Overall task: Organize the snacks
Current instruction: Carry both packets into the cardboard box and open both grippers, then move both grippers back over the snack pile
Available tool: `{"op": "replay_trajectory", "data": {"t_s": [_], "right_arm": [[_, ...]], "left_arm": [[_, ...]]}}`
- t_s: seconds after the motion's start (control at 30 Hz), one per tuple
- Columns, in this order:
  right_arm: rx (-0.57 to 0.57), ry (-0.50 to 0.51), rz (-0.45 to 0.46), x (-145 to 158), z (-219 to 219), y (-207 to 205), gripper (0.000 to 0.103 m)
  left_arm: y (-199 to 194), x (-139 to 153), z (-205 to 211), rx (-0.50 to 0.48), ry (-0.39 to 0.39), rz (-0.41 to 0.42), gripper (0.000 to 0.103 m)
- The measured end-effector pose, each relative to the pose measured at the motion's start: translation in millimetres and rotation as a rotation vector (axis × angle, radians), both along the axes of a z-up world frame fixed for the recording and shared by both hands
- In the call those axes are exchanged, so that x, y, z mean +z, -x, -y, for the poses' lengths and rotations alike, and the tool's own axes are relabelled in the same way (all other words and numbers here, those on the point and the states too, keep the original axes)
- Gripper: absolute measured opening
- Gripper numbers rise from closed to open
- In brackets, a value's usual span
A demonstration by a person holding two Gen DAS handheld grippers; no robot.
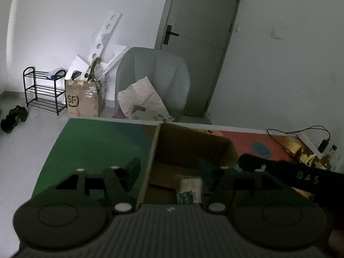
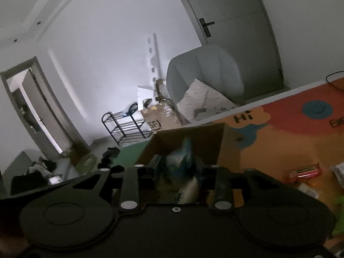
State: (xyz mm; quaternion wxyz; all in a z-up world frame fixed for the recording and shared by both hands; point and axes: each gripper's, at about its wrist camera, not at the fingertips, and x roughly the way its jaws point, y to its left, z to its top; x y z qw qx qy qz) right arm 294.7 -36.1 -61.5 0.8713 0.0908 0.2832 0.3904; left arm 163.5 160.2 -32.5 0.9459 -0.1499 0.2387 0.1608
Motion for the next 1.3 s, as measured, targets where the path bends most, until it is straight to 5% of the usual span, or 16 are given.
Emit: {"op": "replay_trajectory", "data": {"t_s": [0.17,0.43,0.8,1.3], "right_arm": [[-0.038,0.003,0.017,3.2,13.4,5.1,0.075],[-0.118,0.041,0.031,0.8,47.2,9.4,0.091],[-0.208,0.084,0.040,0.6,91.8,16.6,0.102],[-0.352,0.130,0.047,-2.2,165.1,28.9,0.103]], "left_arm": [[5.2,1.6,3.6,0.013,-0.014,0.029,0.086],[3.2,0.3,24.1,-0.033,-0.010,0.026,0.098],[-6.0,-2.3,56.4,-0.118,0.029,0.028,0.103],[-15.0,-10.5,113.8,-0.272,0.036,0.042,0.103]]}}
